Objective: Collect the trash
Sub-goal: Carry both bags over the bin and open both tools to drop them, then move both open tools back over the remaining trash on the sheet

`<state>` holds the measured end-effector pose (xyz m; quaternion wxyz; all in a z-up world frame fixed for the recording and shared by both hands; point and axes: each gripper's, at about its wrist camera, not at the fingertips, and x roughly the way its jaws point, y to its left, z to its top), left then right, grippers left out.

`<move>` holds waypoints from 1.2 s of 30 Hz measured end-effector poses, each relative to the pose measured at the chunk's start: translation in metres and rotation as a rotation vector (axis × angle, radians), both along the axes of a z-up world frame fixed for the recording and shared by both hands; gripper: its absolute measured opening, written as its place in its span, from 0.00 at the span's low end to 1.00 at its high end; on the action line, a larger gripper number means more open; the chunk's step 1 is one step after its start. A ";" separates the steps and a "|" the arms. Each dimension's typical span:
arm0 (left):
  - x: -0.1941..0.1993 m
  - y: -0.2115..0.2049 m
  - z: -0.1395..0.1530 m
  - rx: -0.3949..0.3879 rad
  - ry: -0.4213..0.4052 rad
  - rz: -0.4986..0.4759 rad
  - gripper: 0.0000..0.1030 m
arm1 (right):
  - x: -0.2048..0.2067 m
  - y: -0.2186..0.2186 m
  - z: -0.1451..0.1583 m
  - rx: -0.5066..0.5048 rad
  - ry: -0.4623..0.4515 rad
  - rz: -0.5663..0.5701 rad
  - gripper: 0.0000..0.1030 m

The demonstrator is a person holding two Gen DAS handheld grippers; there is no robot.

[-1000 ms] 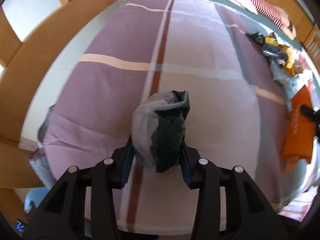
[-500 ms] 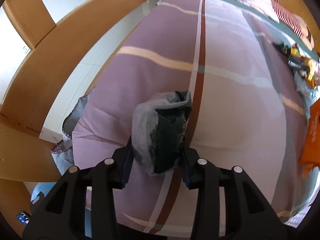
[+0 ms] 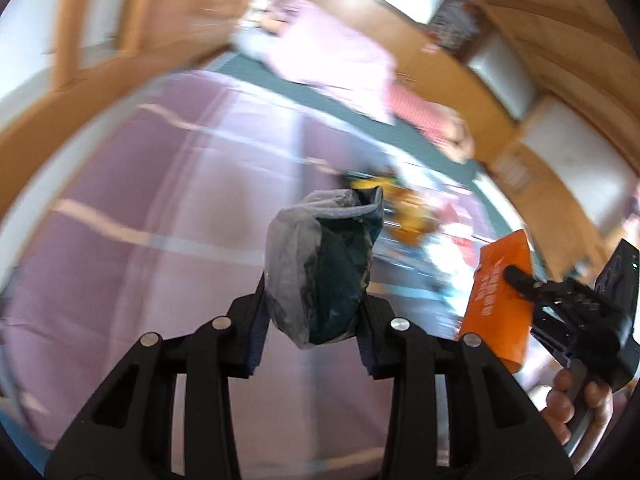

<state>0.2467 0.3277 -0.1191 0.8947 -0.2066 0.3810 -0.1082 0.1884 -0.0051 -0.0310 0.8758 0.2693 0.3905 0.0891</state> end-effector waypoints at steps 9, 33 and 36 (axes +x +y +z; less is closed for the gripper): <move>-0.048 -0.152 0.025 -0.153 -0.054 -0.527 0.37 | -0.160 -0.170 0.043 -0.388 0.034 -0.209 0.26; -0.072 -0.290 0.038 0.184 -0.021 -0.612 0.84 | -0.188 -0.218 0.047 -0.315 0.074 -0.345 0.65; -0.035 -0.204 0.016 0.409 0.021 -0.270 0.84 | -0.138 -0.163 0.028 -0.247 0.092 -0.189 0.65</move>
